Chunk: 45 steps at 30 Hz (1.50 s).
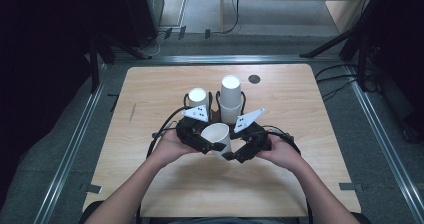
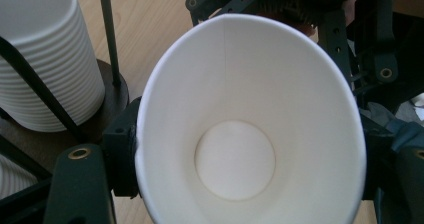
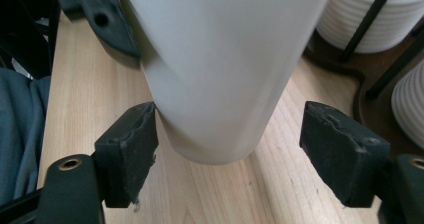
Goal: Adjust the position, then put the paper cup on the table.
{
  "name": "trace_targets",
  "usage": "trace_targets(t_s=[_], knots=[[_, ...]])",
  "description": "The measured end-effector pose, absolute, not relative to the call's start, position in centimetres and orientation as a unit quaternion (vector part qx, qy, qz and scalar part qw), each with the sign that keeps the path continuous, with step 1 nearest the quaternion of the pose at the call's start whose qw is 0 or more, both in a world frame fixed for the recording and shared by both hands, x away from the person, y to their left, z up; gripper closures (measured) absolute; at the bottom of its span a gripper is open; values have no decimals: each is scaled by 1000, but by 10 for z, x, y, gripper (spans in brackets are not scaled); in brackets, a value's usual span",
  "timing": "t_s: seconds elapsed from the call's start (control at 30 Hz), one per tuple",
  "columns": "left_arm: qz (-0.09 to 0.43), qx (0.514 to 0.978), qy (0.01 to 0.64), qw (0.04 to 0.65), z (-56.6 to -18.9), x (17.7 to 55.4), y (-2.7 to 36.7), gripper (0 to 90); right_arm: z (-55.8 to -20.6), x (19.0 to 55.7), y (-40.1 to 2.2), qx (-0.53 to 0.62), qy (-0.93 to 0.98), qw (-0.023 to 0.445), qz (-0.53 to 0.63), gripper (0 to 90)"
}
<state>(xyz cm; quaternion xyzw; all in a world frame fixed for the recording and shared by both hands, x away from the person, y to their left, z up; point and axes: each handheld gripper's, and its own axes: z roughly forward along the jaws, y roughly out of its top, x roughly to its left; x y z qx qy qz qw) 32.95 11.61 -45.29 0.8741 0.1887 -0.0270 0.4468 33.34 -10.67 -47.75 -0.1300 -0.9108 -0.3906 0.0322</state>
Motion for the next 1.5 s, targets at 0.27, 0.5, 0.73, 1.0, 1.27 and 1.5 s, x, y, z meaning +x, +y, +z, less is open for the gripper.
trace_targets(t_s=[0.27,0.5,0.73,1.0,1.27,1.5], knots=[[-19,880,189,436,-450,331,122,246,-483,330,-110,-134,-917,21,-375,226],[-6,892,194,408,-451,332,127,246,-483,331,-117,-133,-921,15,-366,226],[0,901,193,388,-455,328,132,245,-478,331,-128,-147,-917,-10,-370,234],[8,904,196,381,-455,328,136,246,-479,329,-133,-152,-917,-16,-367,234],[15,906,205,370,-458,328,146,245,-479,338,-139,-158,-916,-20,-368,234],[20,903,221,367,-458,323,159,245,-475,346,-141,-158,-911,-20,-381,233]])
